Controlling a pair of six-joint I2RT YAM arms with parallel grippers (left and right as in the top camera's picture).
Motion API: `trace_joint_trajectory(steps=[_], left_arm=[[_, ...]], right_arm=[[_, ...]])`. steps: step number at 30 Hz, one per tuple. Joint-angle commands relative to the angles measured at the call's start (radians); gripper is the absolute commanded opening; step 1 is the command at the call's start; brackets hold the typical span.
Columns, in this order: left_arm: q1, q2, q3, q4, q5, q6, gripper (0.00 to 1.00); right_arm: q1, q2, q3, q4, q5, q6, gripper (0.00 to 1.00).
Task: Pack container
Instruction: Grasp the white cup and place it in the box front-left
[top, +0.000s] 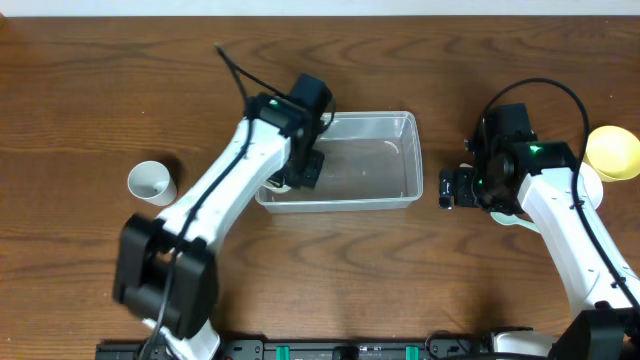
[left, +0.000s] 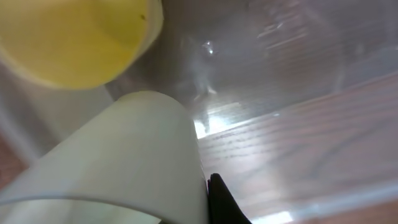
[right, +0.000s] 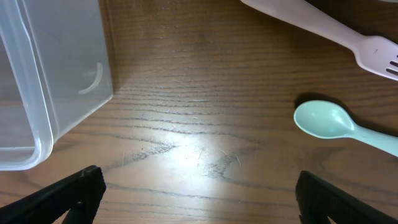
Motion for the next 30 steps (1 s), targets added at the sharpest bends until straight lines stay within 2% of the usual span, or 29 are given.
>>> trace_joint_trajectory(steps=[1,4,6,7,8,10,15,18,21,25,26,30], left_arm=[[0.001,0.060,-0.005,0.016,-0.011,0.003,0.06],[0.001,0.106,-0.005,0.025,-0.011,0.002,0.07],[0.001,0.126,-0.005,0.024,-0.011,0.002,0.12],[0.001,0.133,-0.005,0.024,-0.011,0.003,0.17],[0.001,0.136,-0.005,0.023,-0.011,0.002,0.32],[0.001,0.136,-0.004,0.024,-0.011,0.003,0.40],[0.002,0.112,0.039,-0.039,-0.012,0.003,0.42],[0.002,0.062,0.130,-0.125,-0.027,0.002,0.45],[0.002,-0.026,0.234,-0.192,-0.138,0.002,0.49],[0.025,-0.171,0.312,-0.213,-0.320,0.002,0.71],[0.044,-0.211,0.316,-0.211,-0.337,0.002,0.74],[0.182,-0.312,0.315,-0.222,-0.339,-0.025,0.74]], right_arm=[[0.010,0.003,0.016,-0.002,0.000,-0.015,0.99],[0.010,0.003,0.016,-0.003,0.000,-0.015,0.99],[0.010,0.003,0.016,-0.005,0.000,-0.015,0.99],[0.010,0.003,0.016,-0.005,0.000,-0.015,0.99],[0.010,0.003,0.016,-0.005,0.000,-0.015,0.99],[0.010,0.003,0.016,-0.005,0.000,-0.015,0.99],[0.010,0.003,0.016,-0.008,0.000,-0.015,0.99],[0.010,0.003,0.016,-0.006,0.000,-0.019,0.99],[0.010,0.003,0.016,-0.004,0.001,-0.019,0.99],[0.010,0.003,0.016,-0.004,0.004,-0.019,0.99],[0.010,0.003,0.016,-0.004,0.004,-0.019,0.99],[0.010,0.003,0.016,-0.003,0.004,-0.019,0.99]])
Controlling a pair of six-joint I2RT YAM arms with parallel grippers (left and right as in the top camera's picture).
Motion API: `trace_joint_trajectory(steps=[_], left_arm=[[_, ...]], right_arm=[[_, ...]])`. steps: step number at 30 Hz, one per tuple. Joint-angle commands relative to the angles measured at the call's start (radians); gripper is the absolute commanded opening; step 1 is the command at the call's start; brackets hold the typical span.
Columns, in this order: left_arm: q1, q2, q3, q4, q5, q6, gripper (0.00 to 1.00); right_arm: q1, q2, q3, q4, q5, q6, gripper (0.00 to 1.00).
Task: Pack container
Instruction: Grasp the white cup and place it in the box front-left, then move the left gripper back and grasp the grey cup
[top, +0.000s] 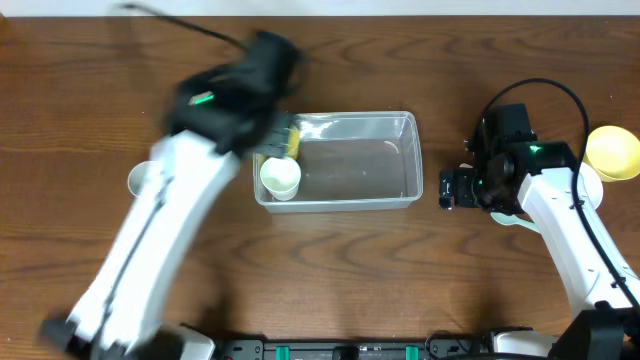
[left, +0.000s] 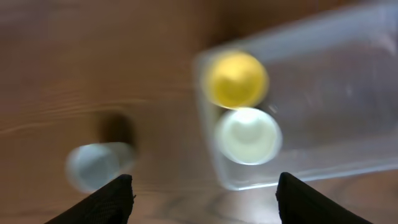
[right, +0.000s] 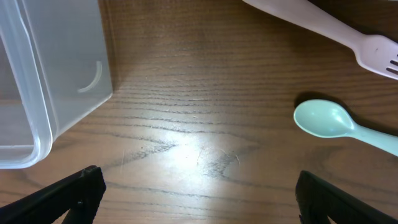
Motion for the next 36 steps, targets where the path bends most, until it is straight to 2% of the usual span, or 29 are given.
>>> trace_joint_trajectory(steps=[1,6,11,18,22,25,27,28,31,36], left_arm=[[0.139,-0.041,-0.003,-0.025,-0.079,-0.046,0.75],[0.370,-0.019,-0.051,-0.014,0.043,-0.058,0.76],[0.517,0.055,-0.171,0.048,0.177,-0.058,0.76],[0.586,0.230,-0.350,0.152,0.210,-0.059,0.76],[0.586,0.333,-0.399,0.187,0.245,-0.059,0.76],[0.586,0.394,-0.400,0.187,0.246,-0.058,0.72],[0.586,0.411,-0.401,0.187,0.245,-0.058,0.62],[0.586,0.412,-0.400,0.187,0.245,-0.058,0.51],[0.586,0.407,-0.400,0.187,0.245,-0.058,0.29],[0.584,0.394,-0.394,0.171,0.246,-0.059,0.06]], right_arm=[[0.010,0.003,0.016,0.002,0.004,-0.016,0.99],[0.010,0.003,0.016,0.002,0.003,-0.016,0.99],[0.010,0.003,0.016,-0.003,0.003,-0.016,0.99],[0.010,0.003,0.016,-0.002,0.003,-0.016,0.99],[0.010,0.003,0.016,-0.002,0.003,-0.016,0.99],[0.010,0.003,0.016,-0.003,0.003,-0.016,0.99],[0.010,0.003,0.016,-0.006,0.003,-0.016,0.99],[0.010,0.003,0.016,-0.008,0.003,-0.016,0.99],[0.010,0.003,0.016,-0.009,0.003,-0.016,0.99],[0.010,0.003,0.016,-0.009,0.003,-0.016,0.99]])
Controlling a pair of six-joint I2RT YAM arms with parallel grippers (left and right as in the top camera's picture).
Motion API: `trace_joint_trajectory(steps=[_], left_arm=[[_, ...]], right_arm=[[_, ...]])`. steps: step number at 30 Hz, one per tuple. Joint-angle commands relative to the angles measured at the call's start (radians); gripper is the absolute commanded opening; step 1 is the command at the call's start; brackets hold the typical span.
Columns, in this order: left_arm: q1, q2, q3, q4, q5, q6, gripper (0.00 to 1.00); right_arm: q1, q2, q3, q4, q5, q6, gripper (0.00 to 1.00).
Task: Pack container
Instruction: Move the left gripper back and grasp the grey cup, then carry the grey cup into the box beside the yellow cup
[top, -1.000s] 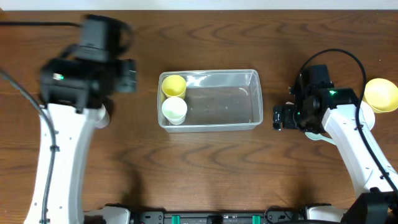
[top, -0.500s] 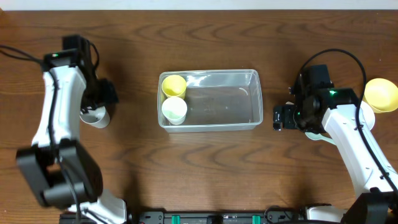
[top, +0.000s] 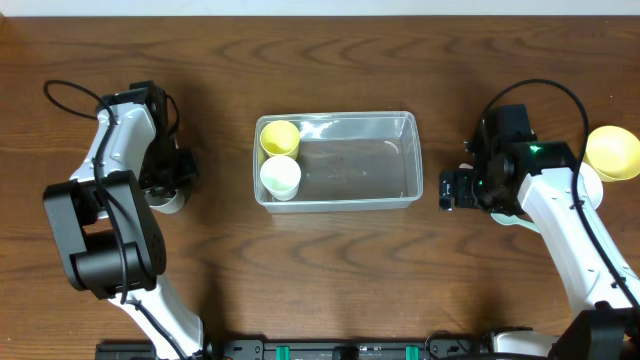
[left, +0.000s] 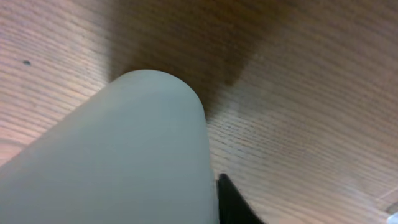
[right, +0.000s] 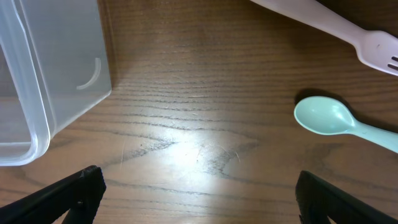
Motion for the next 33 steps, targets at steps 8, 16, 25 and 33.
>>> trace_joint_trajectory(steps=[8,16,25,33], left_arm=[[-0.080,-0.194,0.072,-0.076,0.004,-0.001,0.06],[-0.389,-0.505,0.209,0.000,0.018,0.017,0.06],[-0.697,-0.450,0.213,0.196,0.023,0.079,0.06],[-0.739,-0.164,0.432,0.069,0.067,0.132,0.06]], right_arm=[[0.010,0.003,0.015,0.001,0.003,-0.016,0.99],[0.010,0.003,0.015,0.004,0.003,-0.016,0.99],[0.010,0.003,0.015,0.007,0.003,-0.015,0.99],[0.010,0.003,0.015,0.008,0.003,-0.015,0.99]])
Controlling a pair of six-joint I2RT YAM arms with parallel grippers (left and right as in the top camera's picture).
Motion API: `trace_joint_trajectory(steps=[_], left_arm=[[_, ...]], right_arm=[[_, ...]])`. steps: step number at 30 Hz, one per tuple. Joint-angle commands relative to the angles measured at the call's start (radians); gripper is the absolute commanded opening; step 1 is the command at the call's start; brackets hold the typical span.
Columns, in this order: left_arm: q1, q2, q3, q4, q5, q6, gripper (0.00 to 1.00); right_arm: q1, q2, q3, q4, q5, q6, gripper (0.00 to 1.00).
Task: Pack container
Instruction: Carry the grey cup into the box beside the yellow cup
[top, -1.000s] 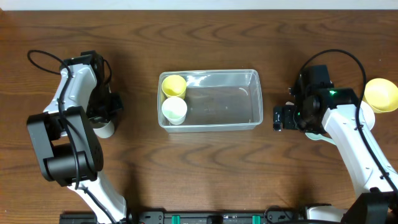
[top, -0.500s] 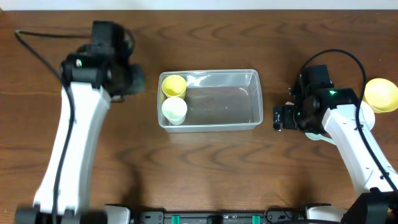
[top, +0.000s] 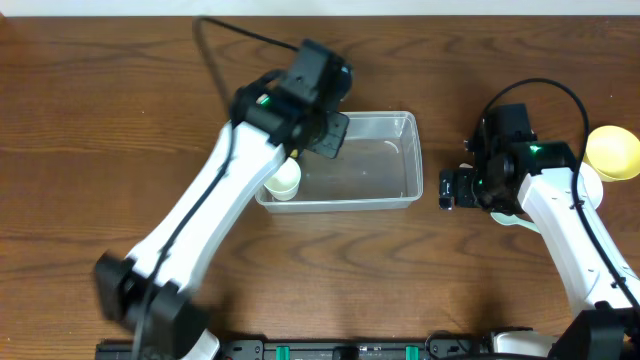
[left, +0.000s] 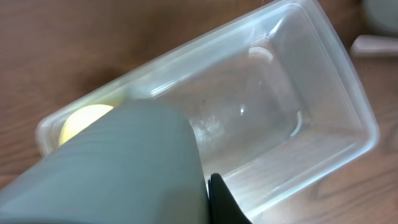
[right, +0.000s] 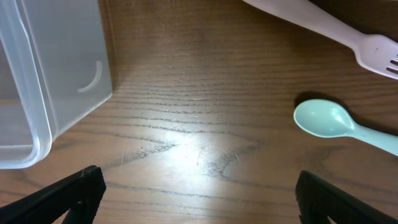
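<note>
A clear plastic container (top: 385, 170) lies mid-table. At its left end stand a white cup (top: 283, 180) and a yellow cup (left: 84, 118); my arm hides the yellow one from overhead. My left gripper (top: 322, 130) hovers over that left end, shut on a pale blue-grey cup (left: 112, 168) that fills the left wrist view, one black finger (left: 221, 199) against its side. To the right of the container, my right gripper (right: 199, 199) hangs open over bare wood.
A teal spoon (right: 329, 121) and a pale fork (right: 336, 28) lie on the wood right of the container's corner (right: 62, 81). A yellow bowl (top: 612, 150) sits at the far right edge, partly behind my right arm.
My left gripper was down on the pale cup at the table's far left. Now it holds that cup above the container's left end. The right arm is unchanged.
My left gripper held the white cup inside the container beside the yellow cup. Then it was open above the table, the white cup left standing in the container. Then it closed round the pale cup at far left, and now holds it over the container.
</note>
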Motion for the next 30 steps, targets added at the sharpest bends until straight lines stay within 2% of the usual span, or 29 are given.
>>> trace_joint_trajectory(steps=[1,6,26,28,30], left_arm=[[-0.006,0.092,0.175,-0.062,0.013,0.037,0.06],[0.002,0.234,0.333,-0.186,0.013,0.037,0.06],[0.034,0.505,0.332,-0.209,0.009,0.063,0.06],[0.047,0.517,0.332,-0.209,0.009,0.063,0.07],[0.059,0.525,0.332,-0.209,0.009,0.063,0.15]], right_arm=[[0.010,0.003,0.015,0.000,0.003,-0.015,0.99],[0.010,0.003,0.015,0.011,0.003,-0.016,0.99],[0.010,0.003,0.015,0.014,0.003,-0.016,0.99],[0.010,0.003,0.015,0.014,0.003,-0.016,0.99],[0.010,0.003,0.015,0.014,0.003,-0.016,0.99]])
